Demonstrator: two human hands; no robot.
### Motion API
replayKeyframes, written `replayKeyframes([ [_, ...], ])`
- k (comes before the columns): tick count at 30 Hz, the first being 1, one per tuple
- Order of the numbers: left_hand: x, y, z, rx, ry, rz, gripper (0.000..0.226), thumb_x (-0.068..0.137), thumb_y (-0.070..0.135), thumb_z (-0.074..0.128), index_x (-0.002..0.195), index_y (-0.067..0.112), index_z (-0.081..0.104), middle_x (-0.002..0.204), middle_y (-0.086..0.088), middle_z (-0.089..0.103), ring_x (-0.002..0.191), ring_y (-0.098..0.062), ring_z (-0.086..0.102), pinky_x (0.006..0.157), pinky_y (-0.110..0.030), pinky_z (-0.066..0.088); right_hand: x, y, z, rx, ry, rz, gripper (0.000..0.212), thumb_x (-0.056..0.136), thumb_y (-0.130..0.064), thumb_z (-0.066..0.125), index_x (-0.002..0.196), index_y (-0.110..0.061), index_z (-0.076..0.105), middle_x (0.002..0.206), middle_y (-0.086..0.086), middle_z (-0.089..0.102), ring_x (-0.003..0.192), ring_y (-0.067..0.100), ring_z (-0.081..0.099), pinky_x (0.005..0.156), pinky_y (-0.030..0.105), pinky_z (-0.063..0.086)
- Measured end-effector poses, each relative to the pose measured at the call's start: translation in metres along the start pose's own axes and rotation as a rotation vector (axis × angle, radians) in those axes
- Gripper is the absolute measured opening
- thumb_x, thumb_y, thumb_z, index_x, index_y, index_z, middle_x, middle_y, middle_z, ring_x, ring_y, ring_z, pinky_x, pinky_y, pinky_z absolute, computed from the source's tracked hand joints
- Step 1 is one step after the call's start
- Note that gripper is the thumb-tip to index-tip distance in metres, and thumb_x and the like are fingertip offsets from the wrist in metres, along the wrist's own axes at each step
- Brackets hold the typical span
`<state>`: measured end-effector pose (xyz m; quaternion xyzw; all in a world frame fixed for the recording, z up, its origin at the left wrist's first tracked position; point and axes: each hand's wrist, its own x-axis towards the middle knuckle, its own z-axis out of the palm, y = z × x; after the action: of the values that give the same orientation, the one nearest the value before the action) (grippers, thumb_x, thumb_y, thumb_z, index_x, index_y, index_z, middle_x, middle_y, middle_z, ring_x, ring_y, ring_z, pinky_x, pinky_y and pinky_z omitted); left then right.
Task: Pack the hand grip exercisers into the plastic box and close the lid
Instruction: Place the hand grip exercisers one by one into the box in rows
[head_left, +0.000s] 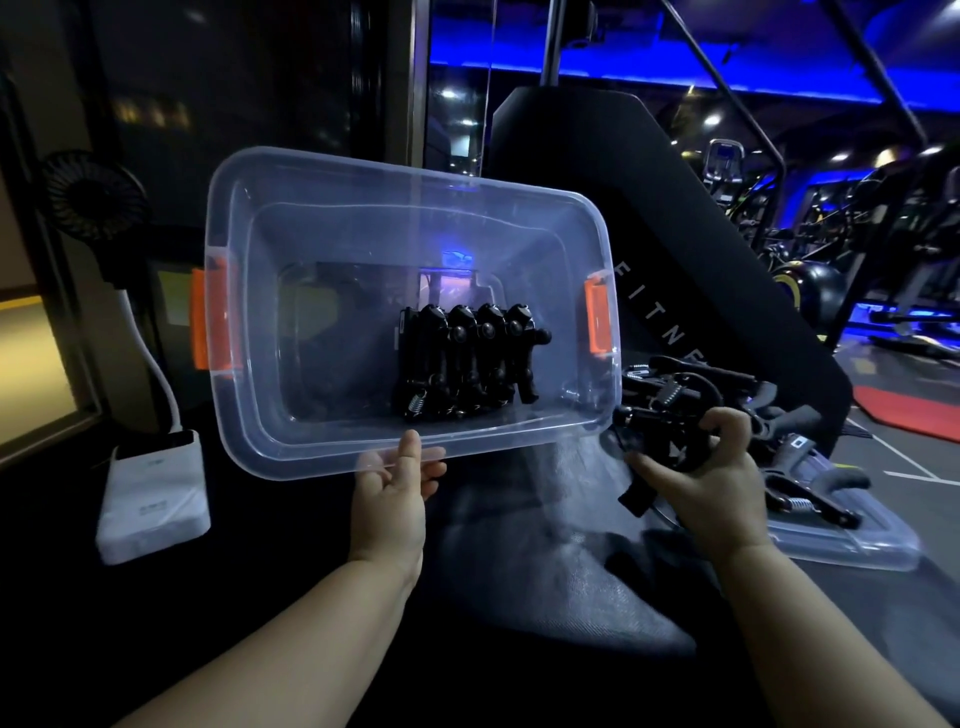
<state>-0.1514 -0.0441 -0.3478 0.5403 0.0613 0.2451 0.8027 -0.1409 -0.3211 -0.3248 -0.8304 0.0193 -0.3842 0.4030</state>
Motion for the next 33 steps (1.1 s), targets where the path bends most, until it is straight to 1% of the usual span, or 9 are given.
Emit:
replayKeyframes([
  [5,-0.001,0.001,0.0,-0.002,0.001,0.008,0.016,0.096,0.033,0.05,0.09,0.019,0.048,0.075,0.005,0.073,0.069,-0.004,0.066,0.067,-0.023,0.047,-0.004,-0.001,0.005,-0.105,-0.085,-0.102,0.07,0.063,-0.025,0.082,0.107,-0.03,0.028,0.077,-0.007,0.055,0.07,0.026,0.057,0.063,0.033,0.041],
  [10,-0.001,0.0,0.001,-0.006,0.0,0.012,0.016,0.096,0.034,0.05,0.09,0.019,0.048,0.077,0.003,0.073,0.072,-0.007,0.066,0.067,-0.024,0.047,-0.002,-0.001,0.006,-0.013,-0.191,-0.076,0.075,0.066,-0.019,0.076,0.129,-0.029,0.037,0.115,-0.002,0.043,0.097,0.014,0.048,0.085,0.024,0.034],
  [13,0.0,-0.001,0.001,-0.004,-0.002,0.013,0.016,0.096,0.035,0.051,0.09,0.02,0.048,0.075,0.006,0.074,0.07,-0.005,0.066,0.067,-0.023,0.047,-0.003,-0.01,0.008,-0.04,-0.233,-0.066,0.057,0.063,-0.033,0.068,0.116,-0.025,0.049,0.108,-0.003,0.04,0.094,0.012,0.044,0.077,0.015,0.032],
  [15,0.001,-0.003,0.0,-0.004,-0.003,0.017,0.016,0.095,0.035,0.051,0.09,0.021,0.047,0.075,0.008,0.074,0.068,-0.003,0.066,0.066,-0.023,0.047,-0.006,-0.018,0.01,0.007,-0.264,-0.052,0.045,0.065,-0.033,0.076,0.099,-0.031,0.047,0.103,-0.003,0.044,0.092,0.014,0.05,0.076,0.013,0.038],
  [18,0.003,-0.004,0.0,-0.001,-0.003,0.022,0.016,0.095,0.036,0.051,0.089,0.021,0.048,0.075,0.008,0.074,0.067,-0.002,0.066,0.066,-0.023,0.047,-0.014,-0.031,0.013,0.178,-0.319,0.005,0.053,0.054,-0.048,0.084,0.094,-0.032,0.052,0.106,-0.001,0.055,0.095,0.013,0.057,0.082,0.028,0.046],
  [23,0.003,-0.005,0.001,0.006,0.004,0.022,0.017,0.096,0.035,0.051,0.089,0.02,0.047,0.075,0.008,0.074,0.066,-0.001,0.066,0.066,-0.024,0.046,-0.029,-0.058,0.026,0.357,-0.34,0.035,0.051,0.052,-0.067,0.066,0.089,-0.033,0.056,0.102,-0.002,0.061,0.092,0.008,0.057,0.077,0.018,0.041],
  [26,0.003,-0.004,0.0,0.009,0.005,0.022,0.017,0.096,0.035,0.051,0.089,0.019,0.048,0.075,0.008,0.074,0.065,0.0,0.066,0.066,-0.024,0.046,-0.035,-0.072,0.038,0.468,-0.335,0.096,0.047,0.057,-0.069,0.058,0.083,-0.029,0.059,0.086,-0.007,0.062,0.082,0.007,0.056,0.076,0.022,0.041],
  [29,0.002,-0.004,0.0,0.014,-0.001,0.021,0.018,0.095,0.036,0.051,0.089,0.02,0.048,0.076,0.008,0.074,0.067,-0.001,0.066,0.066,-0.024,0.047,-0.041,-0.084,0.051,0.52,-0.321,0.12,0.042,0.06,-0.065,0.057,0.078,-0.027,0.06,0.07,-0.018,0.065,0.07,-0.006,0.058,0.068,0.01,0.042],
  [33,0.002,-0.004,-0.001,0.014,-0.004,0.018,0.018,0.095,0.036,0.051,0.09,0.019,0.049,0.077,0.007,0.074,0.067,-0.002,0.067,0.066,-0.025,0.047,-0.044,-0.092,0.06,0.576,-0.32,0.248,0.05,0.061,-0.061,0.052,0.083,-0.018,0.065,0.08,0.0,0.064,0.086,0.019,0.06,0.084,0.043,0.046],
])
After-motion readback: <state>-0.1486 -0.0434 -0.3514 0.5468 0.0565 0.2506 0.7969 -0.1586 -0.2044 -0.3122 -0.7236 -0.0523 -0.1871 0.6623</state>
